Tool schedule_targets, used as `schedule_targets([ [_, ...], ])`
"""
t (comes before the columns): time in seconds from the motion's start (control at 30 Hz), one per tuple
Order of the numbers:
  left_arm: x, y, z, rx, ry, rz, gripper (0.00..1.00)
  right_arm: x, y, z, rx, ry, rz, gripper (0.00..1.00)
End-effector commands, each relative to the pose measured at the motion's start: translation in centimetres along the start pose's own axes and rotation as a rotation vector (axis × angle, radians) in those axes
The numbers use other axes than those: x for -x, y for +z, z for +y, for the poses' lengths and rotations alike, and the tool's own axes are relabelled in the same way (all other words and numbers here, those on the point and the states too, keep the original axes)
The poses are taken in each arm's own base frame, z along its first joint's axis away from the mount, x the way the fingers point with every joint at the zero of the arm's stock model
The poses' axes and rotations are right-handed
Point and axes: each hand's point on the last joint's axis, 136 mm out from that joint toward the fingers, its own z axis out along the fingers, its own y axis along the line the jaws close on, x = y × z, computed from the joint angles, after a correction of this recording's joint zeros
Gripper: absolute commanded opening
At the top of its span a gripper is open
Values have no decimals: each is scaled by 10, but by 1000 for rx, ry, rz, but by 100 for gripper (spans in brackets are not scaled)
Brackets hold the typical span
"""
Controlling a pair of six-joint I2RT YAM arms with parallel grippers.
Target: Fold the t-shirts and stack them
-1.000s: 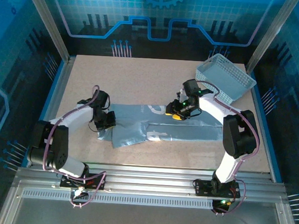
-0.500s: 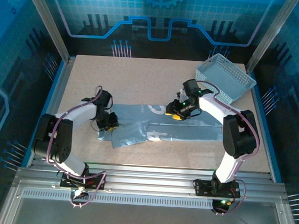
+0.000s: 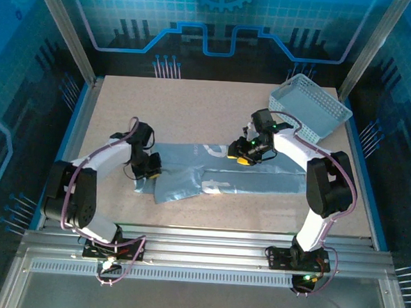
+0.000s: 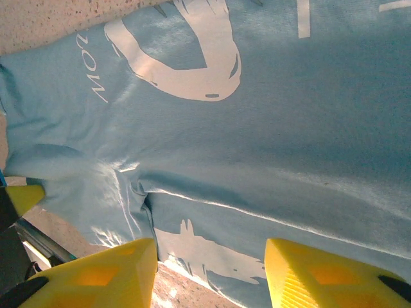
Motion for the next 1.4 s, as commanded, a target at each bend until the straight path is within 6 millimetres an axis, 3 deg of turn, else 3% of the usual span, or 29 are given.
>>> schedule_targets([
  [0.0,-10,-20,-3,17,-79,32,0,-6,-3,-1,-11,-3,10,49],
  [0.43,34,-41,-21,104,-48,27,0,-4,-5,1,0,-3,6,49],
  [0.83,88,-3,-11,230,35,4,0,-6,-7,-1,-9,0,-4,49],
  [1.07,113,9,-3,320,89,-31,0,-6,-13,-8,-36,4,-25,49],
  [1.23,114,6,5,367,96,-41,21,-2,-22,-20,-58,11,-47,49],
  [1.37,102,-35,1,437,114,-155,41,8,-41,-46,-111,29,-86,49],
])
